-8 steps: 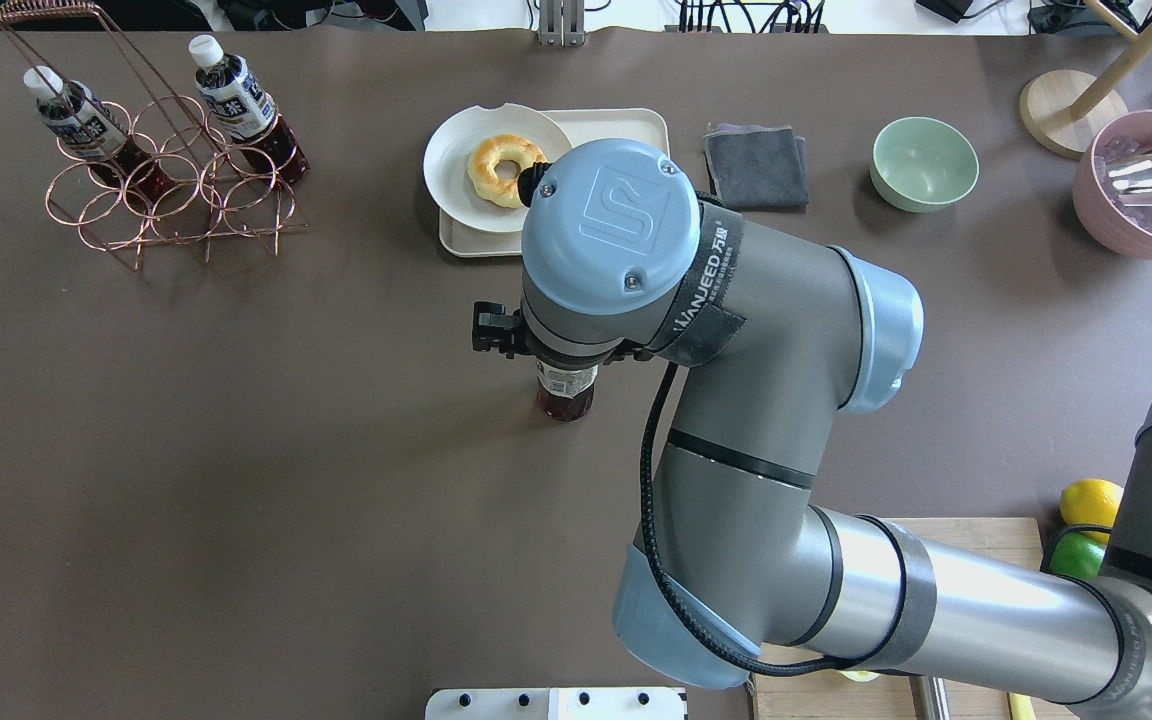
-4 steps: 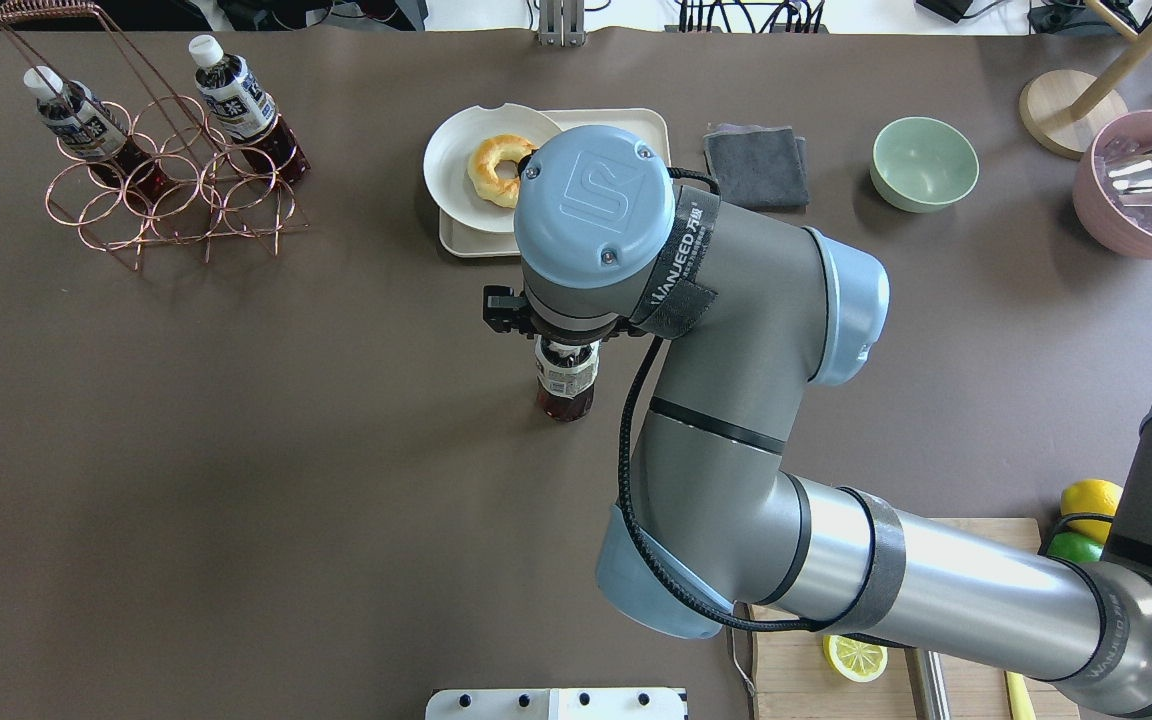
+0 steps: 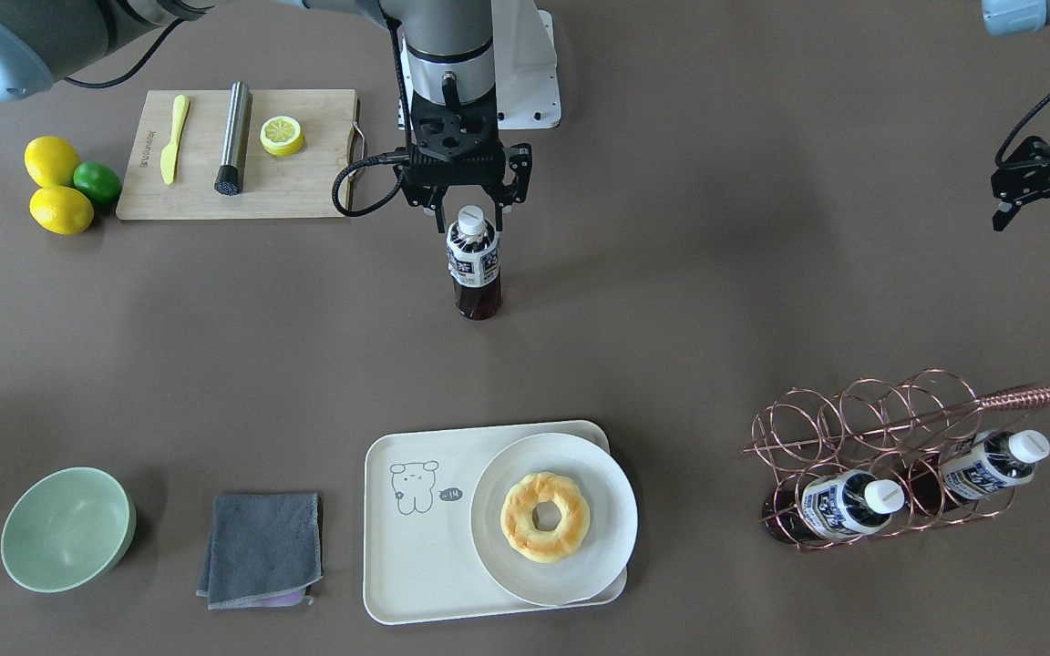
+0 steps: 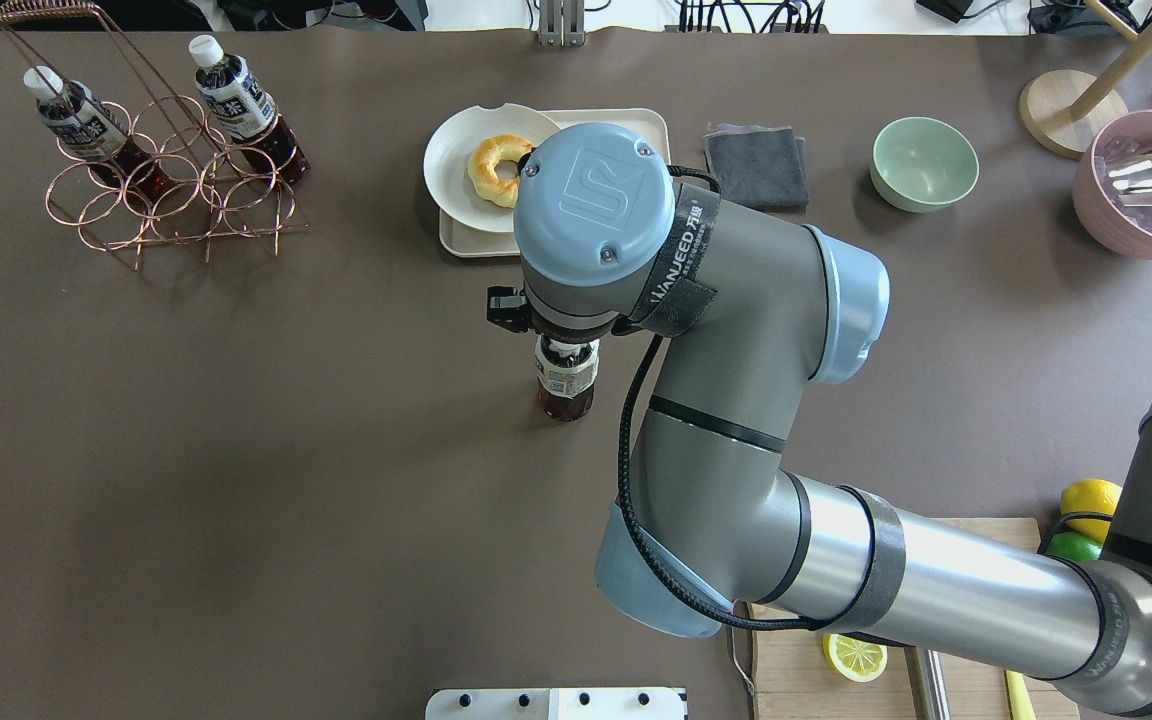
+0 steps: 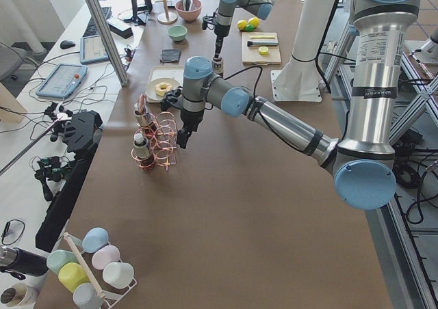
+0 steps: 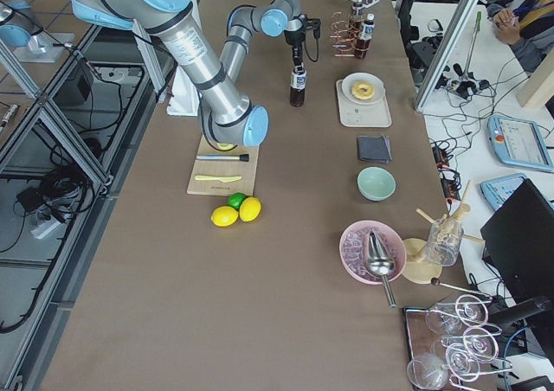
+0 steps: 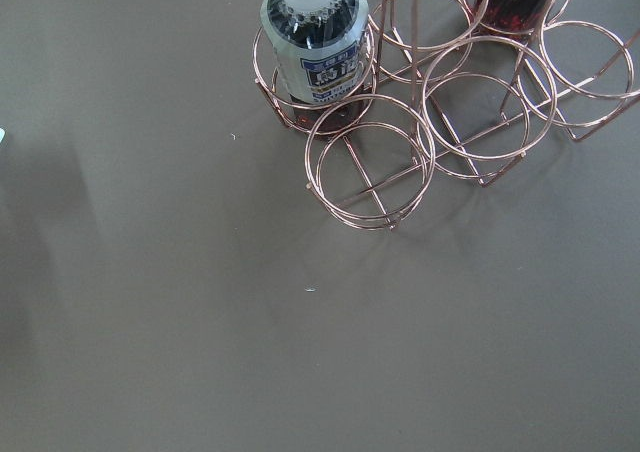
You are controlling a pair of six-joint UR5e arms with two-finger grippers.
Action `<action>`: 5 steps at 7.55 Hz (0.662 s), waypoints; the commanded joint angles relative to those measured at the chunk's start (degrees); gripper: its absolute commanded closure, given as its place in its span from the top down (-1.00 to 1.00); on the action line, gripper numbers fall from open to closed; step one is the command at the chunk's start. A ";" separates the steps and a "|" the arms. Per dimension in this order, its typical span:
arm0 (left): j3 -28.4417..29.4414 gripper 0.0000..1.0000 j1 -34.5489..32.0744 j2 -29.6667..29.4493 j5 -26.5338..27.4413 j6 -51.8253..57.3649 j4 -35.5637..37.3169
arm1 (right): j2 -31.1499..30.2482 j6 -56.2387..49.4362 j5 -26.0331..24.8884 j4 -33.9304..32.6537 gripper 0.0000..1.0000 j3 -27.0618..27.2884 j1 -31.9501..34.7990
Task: Place tea on tray
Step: 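Lift the bottle with the right gripper and move it onto the tray beside the plate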
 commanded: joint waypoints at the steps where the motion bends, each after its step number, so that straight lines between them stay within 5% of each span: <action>1: -0.03 0.96 -0.05 0.19 0.08 0.02 0.02 | 0.11 0.37 0.00 -0.09 -1.00 -0.10 -0.08; 5: 0.31 0.96 -0.13 0.37 0.08 0.20 0.02 | 6.35 -4.96 4.72 -6.68 -1.00 -1.14 8.67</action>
